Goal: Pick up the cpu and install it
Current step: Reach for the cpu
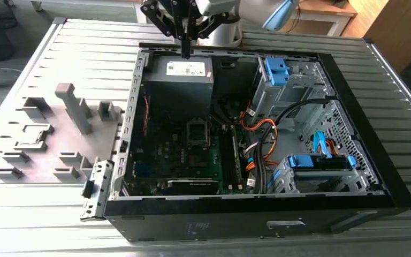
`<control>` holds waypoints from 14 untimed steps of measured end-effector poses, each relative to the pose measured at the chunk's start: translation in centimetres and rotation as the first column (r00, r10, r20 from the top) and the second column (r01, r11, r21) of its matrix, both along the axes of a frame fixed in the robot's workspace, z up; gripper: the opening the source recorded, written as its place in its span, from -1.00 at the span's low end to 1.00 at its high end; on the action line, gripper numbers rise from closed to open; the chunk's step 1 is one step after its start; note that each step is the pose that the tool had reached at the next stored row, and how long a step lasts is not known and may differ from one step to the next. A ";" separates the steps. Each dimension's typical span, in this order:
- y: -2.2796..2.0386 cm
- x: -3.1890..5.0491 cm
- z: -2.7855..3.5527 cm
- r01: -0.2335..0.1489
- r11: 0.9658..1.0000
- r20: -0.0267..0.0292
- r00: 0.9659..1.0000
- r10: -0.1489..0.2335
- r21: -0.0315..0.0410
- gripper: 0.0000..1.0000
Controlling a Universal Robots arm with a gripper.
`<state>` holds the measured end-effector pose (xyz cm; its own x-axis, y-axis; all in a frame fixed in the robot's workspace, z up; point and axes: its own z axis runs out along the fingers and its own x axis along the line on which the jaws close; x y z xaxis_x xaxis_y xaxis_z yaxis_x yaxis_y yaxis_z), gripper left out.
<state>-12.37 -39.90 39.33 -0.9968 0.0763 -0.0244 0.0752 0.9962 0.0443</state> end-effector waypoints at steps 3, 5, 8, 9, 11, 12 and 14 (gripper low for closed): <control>0.00 -0.29 0.00 0.000 1.000 0.000 1.000 0.000 0.000 -0.79; 0.00 -0.51 0.00 0.000 1.000 0.000 1.000 0.000 0.000 -0.79; 0.00 -0.87 0.00 0.000 1.000 0.000 1.000 0.000 0.000 -0.79; 0.00 -1.00 -0.01 0.000 1.000 0.000 1.000 0.000 0.000 -0.79; 0.00 -1.27 0.00 0.000 1.000 0.000 1.000 0.000 0.000 -0.79; 0.00 -1.42 0.00 0.000 1.000 0.000 1.000 0.000 0.000 -0.79; 0.00 -1.71 0.00 0.000 1.000 0.000 1.000 0.000 0.000 -0.79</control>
